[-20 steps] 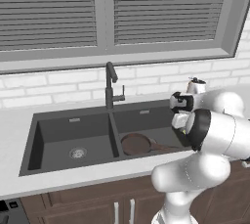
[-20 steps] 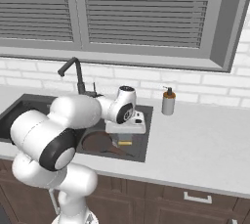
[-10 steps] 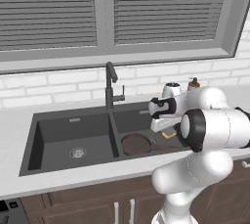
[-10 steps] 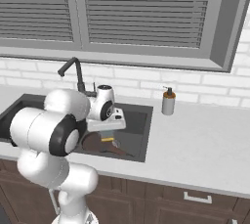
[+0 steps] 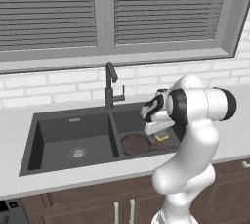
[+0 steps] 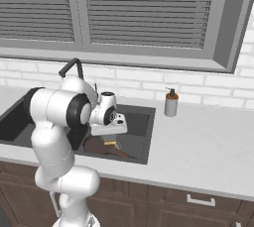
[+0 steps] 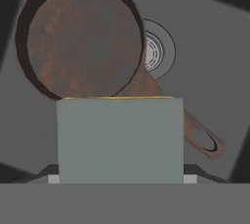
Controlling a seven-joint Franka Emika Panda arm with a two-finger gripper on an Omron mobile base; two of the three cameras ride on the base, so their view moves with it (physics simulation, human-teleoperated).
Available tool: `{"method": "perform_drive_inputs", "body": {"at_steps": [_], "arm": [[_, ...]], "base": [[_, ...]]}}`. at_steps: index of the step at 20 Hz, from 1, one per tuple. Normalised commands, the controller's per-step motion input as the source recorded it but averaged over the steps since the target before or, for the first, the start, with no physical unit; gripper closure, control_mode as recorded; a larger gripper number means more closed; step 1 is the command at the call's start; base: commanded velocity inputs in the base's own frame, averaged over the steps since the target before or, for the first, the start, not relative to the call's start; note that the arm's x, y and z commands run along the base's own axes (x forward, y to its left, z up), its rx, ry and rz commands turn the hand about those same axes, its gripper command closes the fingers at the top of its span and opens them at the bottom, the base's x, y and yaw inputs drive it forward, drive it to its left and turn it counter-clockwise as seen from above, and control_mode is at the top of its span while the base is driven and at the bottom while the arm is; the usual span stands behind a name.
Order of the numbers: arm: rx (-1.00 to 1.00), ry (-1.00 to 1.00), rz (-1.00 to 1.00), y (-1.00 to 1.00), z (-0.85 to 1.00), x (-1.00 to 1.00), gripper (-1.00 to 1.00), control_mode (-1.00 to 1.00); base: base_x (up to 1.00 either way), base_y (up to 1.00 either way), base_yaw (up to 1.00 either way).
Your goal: Pick the pan and sponge and place them into the sink. Then turn on the water.
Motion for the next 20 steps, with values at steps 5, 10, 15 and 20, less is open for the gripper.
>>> {"method": "perform_drive_inputs", "body": {"at_steps": [5,10,15,20], "arm": [[0.0,0.0,0.0,0.0,-0.56,0.31,1.0,-1.0],[0.0,0.0,0.0,0.0,-0.4,0.39,1.0,-1.0],[0.0,0.0,0.0,0.0,-0.32,0.36,1.0,-1.0],[0.0,0.0,0.0,0.0,-0.3,0.24,1.0,-1.0]], "base": [[0.0,0.0,0.0],[0.0,0.0,0.0],[0.0,0.0,0.0],[0.0,0.0,0.0]]}}
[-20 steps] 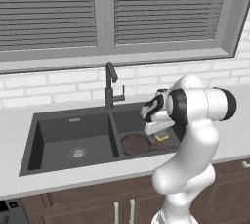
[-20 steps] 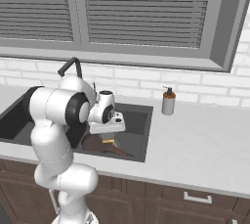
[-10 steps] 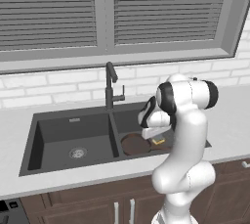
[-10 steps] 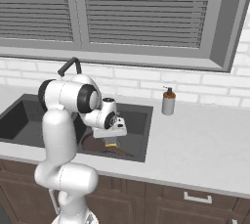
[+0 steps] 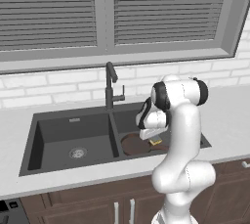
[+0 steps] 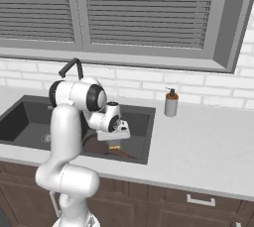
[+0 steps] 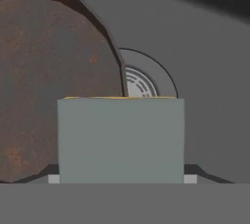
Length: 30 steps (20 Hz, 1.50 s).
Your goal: Pick the pan and sponge and place them into the sink. Then turn on the water.
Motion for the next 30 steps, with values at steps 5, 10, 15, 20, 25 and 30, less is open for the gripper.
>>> {"method": "perform_drive_inputs", "body": {"at_steps": [5,10,15,20,25,30], "arm": [[0.0,-0.01,0.0,0.0,-0.13,0.01,1.0,-1.0],[0.0,-0.01,0.0,0.0,-0.11,0.0,-1.0,-1.0],[0.01,-0.02,0.0,0.0,0.0,0.0,-1.0,-1.0],[0.05,-0.11,0.0,0.0,0.15,-0.01,-1.0,-1.0],[0.15,-0.14,0.0,0.0,0.85,-0.15,-1.0,-1.0],[0.2,-0.04,0.0,0.0,1.0,-0.2,-1.0,-1.0]], "base": [[0.0,0.0,0.0],[0.0,0.0,0.0],[0.0,0.0,0.0],[0.0,0.0,0.0],[0.0,0.0,0.0],[0.0,0.0,0.0]]}}
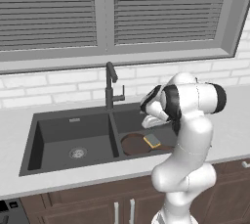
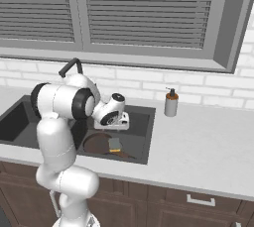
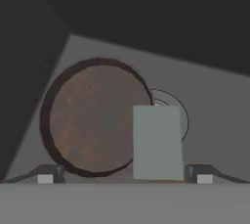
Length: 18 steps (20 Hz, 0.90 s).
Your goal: Pick the pan and sponge and place them into the sink. Then turn on the water.
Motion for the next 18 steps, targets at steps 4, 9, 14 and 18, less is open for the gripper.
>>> {"method": "perform_drive_inputs", "body": {"at_steps": [4,9,14,18], "arm": [[0.17,-0.01,0.0,0.0,1.0,-0.29,-1.0,-1.0],[0.11,0.0,0.0,0.0,0.97,-0.27,-1.0,-1.0],[0.02,0.0,0.0,0.01,0.51,-0.18,-1.0,-1.0],[0.0,0.0,0.0,0.0,0.0,0.0,-1.0,-1.0]], "base": [[0.0,0.0,0.0],[0.0,0.0,0.0],[0.0,0.0,0.0],[0.0,0.0,0.0]]}}
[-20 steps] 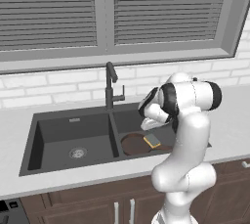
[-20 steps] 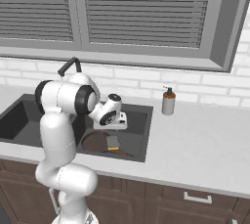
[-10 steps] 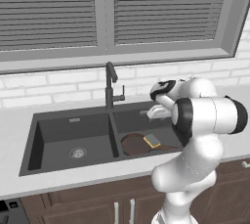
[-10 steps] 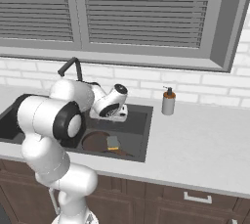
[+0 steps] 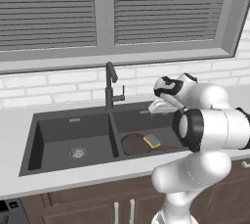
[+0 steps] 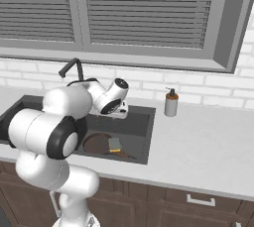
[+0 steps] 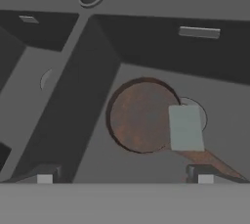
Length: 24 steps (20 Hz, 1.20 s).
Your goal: Pick the pan and sponge and place them into the sink. Then turn on the water.
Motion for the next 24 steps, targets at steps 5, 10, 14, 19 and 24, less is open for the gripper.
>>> {"method": "perform_drive_inputs", "body": {"at_steps": [5,10,14,19,24], "arm": [[0.11,-0.04,0.0,0.01,0.02,0.0,-1.0,-1.0],[0.23,-0.12,-0.06,0.14,0.1,0.0,-1.0,-1.0],[0.14,-0.08,-0.17,0.25,0.06,0.0,-1.0,-1.0],[0.07,-0.01,-0.19,0.33,0.07,0.0,-1.0,-1.0],[0.04,0.04,-0.13,0.17,0.18,0.09,-1.0,-1.0]], "base": [[0.0,0.0,0.0],[0.0,0.0,0.0],[0.0,0.0,0.0],[0.0,0.0,0.0],[0.0,0.0,0.0]]}}
